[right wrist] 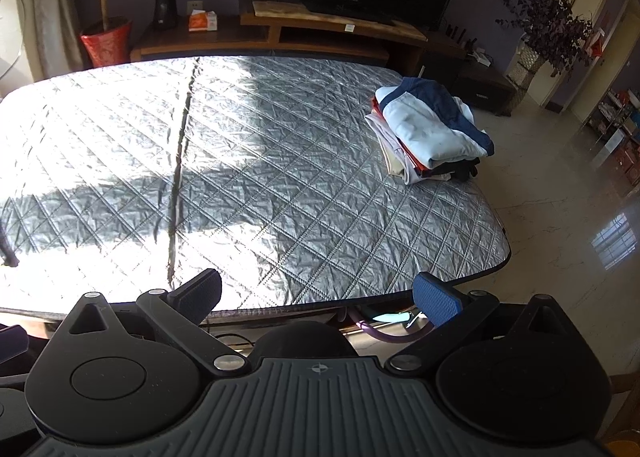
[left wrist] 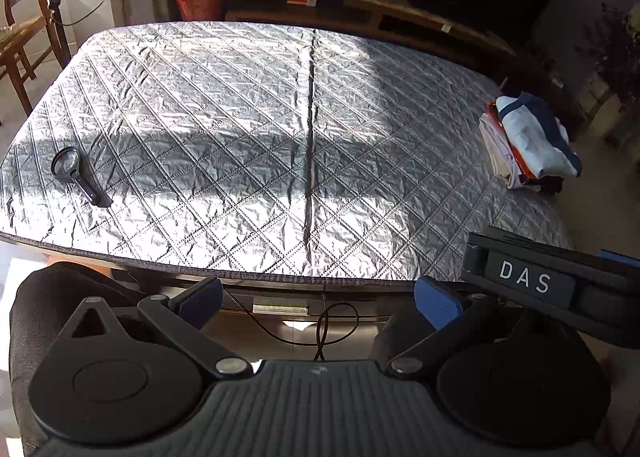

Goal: Fold clothes

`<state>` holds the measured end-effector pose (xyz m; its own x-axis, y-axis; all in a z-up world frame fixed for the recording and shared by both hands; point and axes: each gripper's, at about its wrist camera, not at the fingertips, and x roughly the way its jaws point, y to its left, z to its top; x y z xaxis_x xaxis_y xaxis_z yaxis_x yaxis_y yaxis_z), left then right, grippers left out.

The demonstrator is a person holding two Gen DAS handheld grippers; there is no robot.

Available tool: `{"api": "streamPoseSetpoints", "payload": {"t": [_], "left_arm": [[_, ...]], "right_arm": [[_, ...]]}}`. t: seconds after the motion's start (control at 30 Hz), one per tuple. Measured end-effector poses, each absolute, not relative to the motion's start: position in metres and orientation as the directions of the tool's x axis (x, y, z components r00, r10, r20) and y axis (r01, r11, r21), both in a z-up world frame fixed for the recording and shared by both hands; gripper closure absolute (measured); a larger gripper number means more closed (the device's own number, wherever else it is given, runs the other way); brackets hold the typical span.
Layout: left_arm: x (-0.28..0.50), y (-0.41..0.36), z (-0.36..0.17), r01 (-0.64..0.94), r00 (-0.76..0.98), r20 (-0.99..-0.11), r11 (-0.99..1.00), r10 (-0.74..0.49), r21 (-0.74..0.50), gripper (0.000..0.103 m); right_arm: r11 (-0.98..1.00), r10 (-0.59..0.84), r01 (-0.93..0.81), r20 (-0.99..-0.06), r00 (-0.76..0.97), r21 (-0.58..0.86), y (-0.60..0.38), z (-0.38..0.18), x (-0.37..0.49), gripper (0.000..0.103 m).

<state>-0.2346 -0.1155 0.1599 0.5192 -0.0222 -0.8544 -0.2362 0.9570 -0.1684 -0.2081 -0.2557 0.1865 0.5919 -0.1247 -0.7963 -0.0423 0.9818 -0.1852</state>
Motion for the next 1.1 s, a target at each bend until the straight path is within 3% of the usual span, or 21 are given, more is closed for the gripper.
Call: {"api": "streamPoseSetpoints", "payload": {"t": [0.8,1.1], "left_arm": [[-0.236,-0.126,0.159,-0.209,0.529,-0.848,0.964,-0.032,-0.166,0.001],[-0.243,-0.142,0.169,-0.142,0.624,-0.781,0.980,-0.021,-0.140,0.001]], "right_arm": [[0.987,-0.118,-0.020,-0.805,0.582,-0.159,-0.267,0.187,-0.213,0.000],[0.985,-0.167,0.081,-0.765,0.622,-0.149,-0.304,0.196,-0.226,0.000]]}}
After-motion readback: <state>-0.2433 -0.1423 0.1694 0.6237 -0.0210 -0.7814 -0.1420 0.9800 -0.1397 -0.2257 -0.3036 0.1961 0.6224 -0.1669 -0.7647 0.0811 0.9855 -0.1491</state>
